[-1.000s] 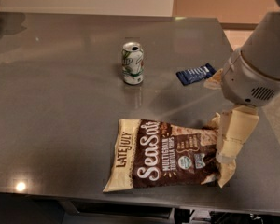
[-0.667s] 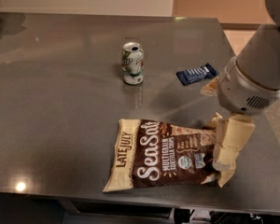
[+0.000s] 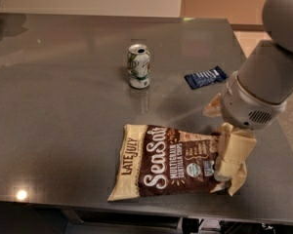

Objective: Move brown chip bag near rxbar blueberry

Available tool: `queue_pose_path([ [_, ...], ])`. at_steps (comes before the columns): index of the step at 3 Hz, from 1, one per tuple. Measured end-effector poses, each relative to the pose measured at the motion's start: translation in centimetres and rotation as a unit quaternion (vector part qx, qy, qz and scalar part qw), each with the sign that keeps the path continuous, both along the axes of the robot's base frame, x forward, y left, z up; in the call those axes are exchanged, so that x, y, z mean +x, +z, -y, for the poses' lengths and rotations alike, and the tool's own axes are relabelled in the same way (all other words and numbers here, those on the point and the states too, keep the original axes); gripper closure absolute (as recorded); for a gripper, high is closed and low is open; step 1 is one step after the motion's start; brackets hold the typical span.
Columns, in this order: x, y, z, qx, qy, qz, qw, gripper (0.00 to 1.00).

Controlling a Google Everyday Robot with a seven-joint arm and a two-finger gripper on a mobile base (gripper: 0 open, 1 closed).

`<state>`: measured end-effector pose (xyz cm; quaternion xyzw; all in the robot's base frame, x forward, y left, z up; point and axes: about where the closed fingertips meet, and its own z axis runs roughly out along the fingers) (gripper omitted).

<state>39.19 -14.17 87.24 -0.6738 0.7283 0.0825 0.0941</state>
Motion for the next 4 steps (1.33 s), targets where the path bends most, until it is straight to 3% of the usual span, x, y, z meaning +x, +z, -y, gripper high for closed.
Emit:
queue_pose_path([
  [2, -0.2, 0.4, -0.2, 0.005, -0.002, 0.003, 1.0, 0.64],
  [3, 0.8, 1.5, 0.5, 0.01, -0.021, 0.02, 0.9995, 0.87],
  [4, 3.2, 2.9, 1.7, 0.001, -0.007, 0.049, 0.9988, 1.0],
])
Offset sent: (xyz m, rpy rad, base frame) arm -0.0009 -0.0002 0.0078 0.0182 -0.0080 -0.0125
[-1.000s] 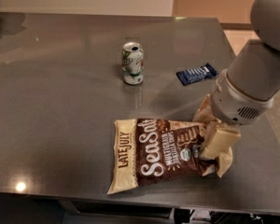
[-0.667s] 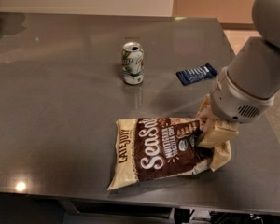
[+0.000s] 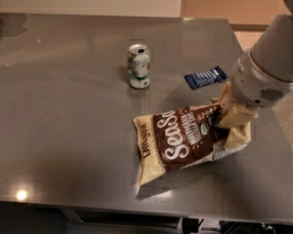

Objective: Move brown chip bag near rxbar blueberry

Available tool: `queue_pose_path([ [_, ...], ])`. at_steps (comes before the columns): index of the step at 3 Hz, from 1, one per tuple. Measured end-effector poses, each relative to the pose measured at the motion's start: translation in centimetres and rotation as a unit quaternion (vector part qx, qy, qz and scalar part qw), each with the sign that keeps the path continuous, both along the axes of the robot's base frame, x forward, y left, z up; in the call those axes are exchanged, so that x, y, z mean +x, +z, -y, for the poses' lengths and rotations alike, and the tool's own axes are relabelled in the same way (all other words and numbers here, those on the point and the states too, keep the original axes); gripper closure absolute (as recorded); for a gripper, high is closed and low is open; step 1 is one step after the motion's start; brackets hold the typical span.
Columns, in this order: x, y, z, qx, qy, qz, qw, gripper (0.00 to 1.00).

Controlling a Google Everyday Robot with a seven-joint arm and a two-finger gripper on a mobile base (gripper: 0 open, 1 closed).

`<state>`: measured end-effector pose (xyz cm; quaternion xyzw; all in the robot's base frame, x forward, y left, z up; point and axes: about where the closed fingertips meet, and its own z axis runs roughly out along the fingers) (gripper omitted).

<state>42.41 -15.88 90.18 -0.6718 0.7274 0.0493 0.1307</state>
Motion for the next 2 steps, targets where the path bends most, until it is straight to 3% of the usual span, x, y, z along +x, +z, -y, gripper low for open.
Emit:
queue_pose_path([
  [1, 3.2, 0.7, 1.8, -0.01, 0.048, 0.013, 0.9987, 1.0],
  [2, 6.3, 1.2, 3.1, -0.026, 0.118, 0.03, 0.9922, 1.0],
])
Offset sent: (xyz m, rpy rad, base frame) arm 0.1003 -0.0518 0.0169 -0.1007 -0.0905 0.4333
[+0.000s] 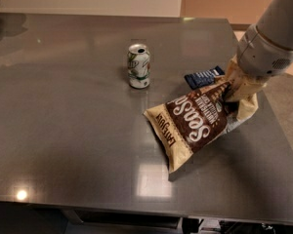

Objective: Move brown chip bag near rxbar blueberry

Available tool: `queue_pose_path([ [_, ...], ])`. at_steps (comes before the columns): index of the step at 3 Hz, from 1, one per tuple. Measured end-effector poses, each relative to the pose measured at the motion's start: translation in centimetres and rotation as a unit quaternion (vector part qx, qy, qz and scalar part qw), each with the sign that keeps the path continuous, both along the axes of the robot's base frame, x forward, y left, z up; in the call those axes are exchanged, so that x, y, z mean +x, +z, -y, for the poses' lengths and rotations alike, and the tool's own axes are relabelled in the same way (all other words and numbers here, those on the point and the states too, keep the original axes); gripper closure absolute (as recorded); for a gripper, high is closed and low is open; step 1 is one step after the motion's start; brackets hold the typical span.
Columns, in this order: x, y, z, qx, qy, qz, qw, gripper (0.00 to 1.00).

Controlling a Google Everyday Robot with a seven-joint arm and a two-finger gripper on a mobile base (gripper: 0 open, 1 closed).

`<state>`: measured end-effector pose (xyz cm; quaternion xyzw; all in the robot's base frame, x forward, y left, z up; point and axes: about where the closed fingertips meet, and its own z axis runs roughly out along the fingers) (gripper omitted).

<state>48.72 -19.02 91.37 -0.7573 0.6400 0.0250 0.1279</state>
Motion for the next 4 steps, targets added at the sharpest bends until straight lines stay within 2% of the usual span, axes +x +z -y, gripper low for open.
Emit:
queue_pose_path([
  [1, 3.0, 0.1, 1.1, -0.02, 0.051, 0.019, 0.9983, 1.0],
  [2, 5.9, 0.2, 2.3, -0.042, 0.075, 0.037, 0.9957, 1.0],
  [3, 8.2, 0.3, 4.1, -0.062, 0.071, 0.048, 0.9944, 0.82],
  [4, 9.5, 0.3, 5.9, -0.083, 0.061, 0.05, 0.9934, 0.59],
])
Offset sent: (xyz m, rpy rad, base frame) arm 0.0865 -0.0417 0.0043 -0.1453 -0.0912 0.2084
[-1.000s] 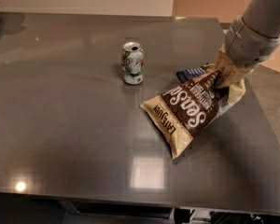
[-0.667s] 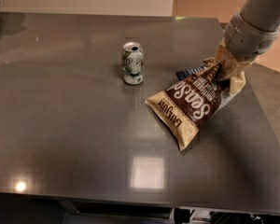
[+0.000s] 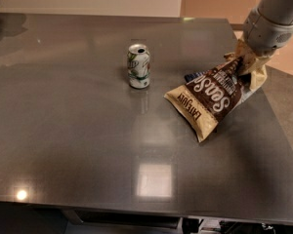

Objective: Move brown chip bag near rxbar blueberry

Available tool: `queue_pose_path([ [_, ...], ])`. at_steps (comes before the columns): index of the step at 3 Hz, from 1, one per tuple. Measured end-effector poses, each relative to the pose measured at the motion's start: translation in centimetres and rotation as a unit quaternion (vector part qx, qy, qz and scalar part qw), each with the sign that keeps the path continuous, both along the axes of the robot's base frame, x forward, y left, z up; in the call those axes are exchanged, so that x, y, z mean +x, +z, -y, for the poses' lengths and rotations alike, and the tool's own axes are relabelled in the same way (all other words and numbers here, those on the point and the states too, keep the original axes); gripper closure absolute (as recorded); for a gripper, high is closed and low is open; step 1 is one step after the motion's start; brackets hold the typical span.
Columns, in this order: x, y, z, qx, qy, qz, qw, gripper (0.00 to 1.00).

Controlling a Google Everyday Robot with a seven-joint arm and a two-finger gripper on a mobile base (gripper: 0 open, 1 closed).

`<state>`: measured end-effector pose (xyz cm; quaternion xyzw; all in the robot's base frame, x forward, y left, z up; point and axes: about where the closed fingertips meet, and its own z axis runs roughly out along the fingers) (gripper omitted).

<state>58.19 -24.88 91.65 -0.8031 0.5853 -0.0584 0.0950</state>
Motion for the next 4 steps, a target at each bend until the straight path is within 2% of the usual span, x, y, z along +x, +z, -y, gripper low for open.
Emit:
queue_pose_path([
  [2, 0.84, -0.15, -0.15, 0.002, 0.0, 0.012, 0.9999, 0.13],
  [3, 1.15, -0.26, -0.27, 0.003, 0.0, 0.016, 0.9999, 0.0],
  [4, 1.16, -0.26, -0.27, 0.003, 0.0, 0.016, 0.9999, 0.0],
])
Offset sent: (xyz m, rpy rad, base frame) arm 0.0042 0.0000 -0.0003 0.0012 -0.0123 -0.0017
